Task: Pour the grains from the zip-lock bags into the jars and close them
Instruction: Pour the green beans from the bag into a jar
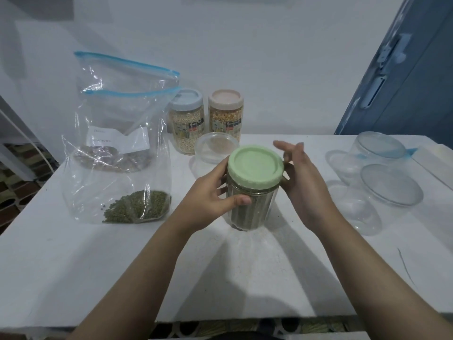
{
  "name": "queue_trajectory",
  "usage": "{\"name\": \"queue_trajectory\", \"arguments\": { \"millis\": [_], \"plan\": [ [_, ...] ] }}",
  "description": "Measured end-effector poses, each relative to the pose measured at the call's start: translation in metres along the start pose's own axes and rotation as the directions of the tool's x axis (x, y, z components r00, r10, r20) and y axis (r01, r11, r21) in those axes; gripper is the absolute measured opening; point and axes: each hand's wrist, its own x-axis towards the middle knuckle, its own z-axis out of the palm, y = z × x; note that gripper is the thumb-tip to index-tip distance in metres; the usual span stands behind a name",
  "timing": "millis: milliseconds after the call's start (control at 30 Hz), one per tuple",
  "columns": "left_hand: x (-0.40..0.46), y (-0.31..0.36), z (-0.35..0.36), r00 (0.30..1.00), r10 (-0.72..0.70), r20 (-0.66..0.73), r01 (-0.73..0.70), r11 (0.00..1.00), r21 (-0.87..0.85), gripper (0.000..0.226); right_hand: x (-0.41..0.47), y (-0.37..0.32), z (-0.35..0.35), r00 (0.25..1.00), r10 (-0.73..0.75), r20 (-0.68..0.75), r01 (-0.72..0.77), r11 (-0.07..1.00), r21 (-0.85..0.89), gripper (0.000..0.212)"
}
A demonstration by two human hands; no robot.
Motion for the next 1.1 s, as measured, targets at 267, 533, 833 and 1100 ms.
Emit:
{"name": "queue_trajectory", "arguments": {
  "millis": [267, 533, 833, 1100],
  "plan": [
    [0.001, 0.0, -0.001, 1.0, -0.02, 0.014, 0.02, 1.0, -0.013, 0.071, -0.004, -0.001, -0.006, 1.0, 0.028, -0.012, -0.024, 0.967, 0.253, 0.021],
    [0.003, -0.004, -0.003, 0.999, -0.032, 0.04, 0.033, 0.999, -0.029, 0.071, -0.012, -0.002, -0.021, 0.99, -0.041, 0.134, 0.031, 0.997, 0.075, 0.023],
    [0.003, -0.006, 0.002, 1.0, -0.004, 0.013, 0.005, 1.0, -0.022, 0.07, -0.013, -0.003, -0.015, 0.956, -0.195, 0.218, 0.262, 0.903, -0.341, 0.022],
    [0.004, 0.004, 0.001, 0.997, 0.073, 0.018, -0.075, 0.932, 0.355, 0.079, -0.017, -0.001, -0.012, 0.962, -0.167, 0.215, 0.249, 0.862, -0.442, 0.04]
  ]
}}
